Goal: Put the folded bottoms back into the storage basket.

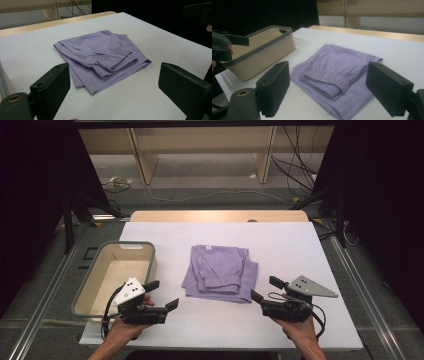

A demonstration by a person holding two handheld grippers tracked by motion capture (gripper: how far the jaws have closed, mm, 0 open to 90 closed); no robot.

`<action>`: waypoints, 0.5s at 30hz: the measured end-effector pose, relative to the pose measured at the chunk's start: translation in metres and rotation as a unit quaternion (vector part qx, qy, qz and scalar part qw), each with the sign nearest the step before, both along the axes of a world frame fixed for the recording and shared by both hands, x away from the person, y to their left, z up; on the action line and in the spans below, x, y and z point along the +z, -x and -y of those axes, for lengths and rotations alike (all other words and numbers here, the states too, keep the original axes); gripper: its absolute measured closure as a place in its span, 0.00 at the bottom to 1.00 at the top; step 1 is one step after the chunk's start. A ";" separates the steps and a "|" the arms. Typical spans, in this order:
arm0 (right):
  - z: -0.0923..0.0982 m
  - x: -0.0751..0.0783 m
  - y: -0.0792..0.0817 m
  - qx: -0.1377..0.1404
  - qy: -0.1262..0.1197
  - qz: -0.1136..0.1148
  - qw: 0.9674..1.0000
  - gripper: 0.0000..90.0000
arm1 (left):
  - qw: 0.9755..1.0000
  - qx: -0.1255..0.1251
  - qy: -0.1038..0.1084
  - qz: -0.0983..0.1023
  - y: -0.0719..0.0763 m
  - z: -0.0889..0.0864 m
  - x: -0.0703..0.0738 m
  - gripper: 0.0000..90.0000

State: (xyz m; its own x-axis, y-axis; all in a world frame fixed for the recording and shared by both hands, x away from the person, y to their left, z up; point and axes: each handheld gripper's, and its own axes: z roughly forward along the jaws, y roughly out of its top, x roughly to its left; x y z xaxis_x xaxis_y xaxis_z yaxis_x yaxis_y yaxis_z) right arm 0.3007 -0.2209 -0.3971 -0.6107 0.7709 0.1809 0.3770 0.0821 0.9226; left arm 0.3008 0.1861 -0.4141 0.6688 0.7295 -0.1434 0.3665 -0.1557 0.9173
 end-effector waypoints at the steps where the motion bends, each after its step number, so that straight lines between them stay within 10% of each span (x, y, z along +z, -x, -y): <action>1: 0.000 0.000 0.000 0.000 0.000 0.000 1.000 0.23 | 1.000 0.000 -0.001 -0.001 0.000 0.000 0.000 0.11; 15: 0.003 -0.001 -0.004 0.000 -0.022 -0.017 1.000 0.23 | 1.000 0.006 -0.009 -0.014 -0.003 0.007 -0.003 0.11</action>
